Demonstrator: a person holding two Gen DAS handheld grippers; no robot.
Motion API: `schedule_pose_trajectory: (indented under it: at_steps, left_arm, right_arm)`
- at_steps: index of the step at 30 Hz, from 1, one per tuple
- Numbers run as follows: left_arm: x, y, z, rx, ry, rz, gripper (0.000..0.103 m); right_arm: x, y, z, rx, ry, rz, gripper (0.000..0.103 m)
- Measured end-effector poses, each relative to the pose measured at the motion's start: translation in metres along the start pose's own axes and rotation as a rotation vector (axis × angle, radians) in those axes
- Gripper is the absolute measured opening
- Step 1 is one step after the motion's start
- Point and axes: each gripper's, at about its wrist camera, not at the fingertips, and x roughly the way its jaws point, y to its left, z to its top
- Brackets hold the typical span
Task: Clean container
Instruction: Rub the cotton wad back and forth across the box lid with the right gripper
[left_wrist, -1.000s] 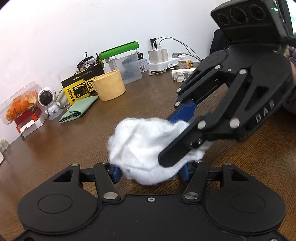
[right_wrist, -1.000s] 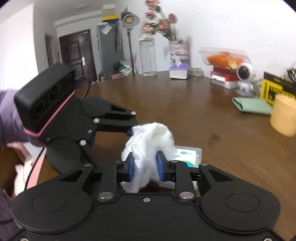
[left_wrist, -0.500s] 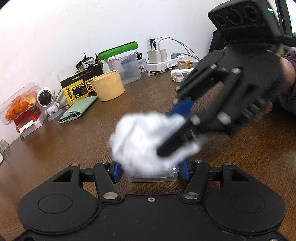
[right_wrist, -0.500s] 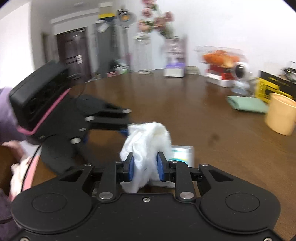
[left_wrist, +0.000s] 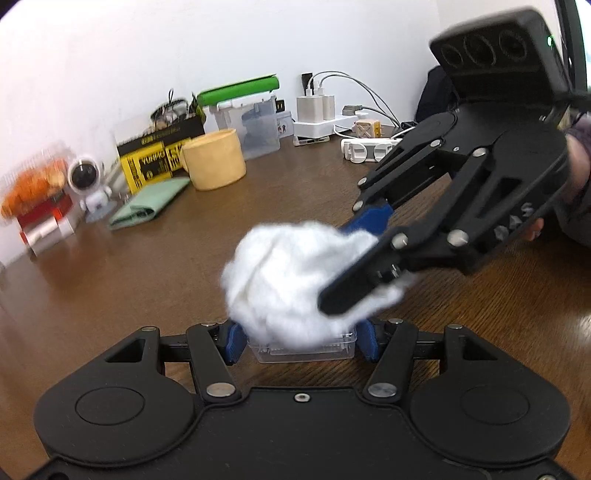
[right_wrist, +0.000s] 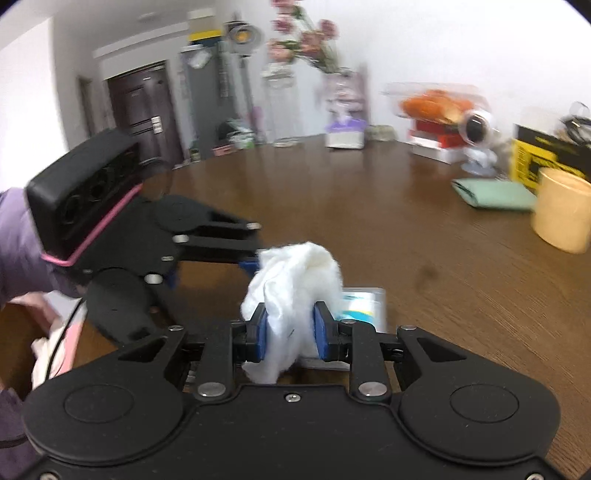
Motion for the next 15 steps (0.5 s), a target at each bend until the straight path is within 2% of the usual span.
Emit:
schedule_pose_trajectory:
  at_steps: [3,11,15]
  left_arm:
    - [0.001,0.0094,-0.001,-0.056,0.011,-0.037,0.059]
    - [0.0014,0.0126,-0.0029,-0.076,0.016,-0.07,0.059]
    - [0.0006,0.0117,-0.0033,-0.071,0.014,-0.074,0.058]
  right_arm:
    - [-0.0007,-0.003,-0.0003,0.016,-0.003,-0.005,0.027]
    - [-0.0001,-0.0032,-0.0001,0.014,-0.004,-0.033,0.027]
    - [-0.0004,0.0005,0.0004,0.015,-0.007,0.042,0.028]
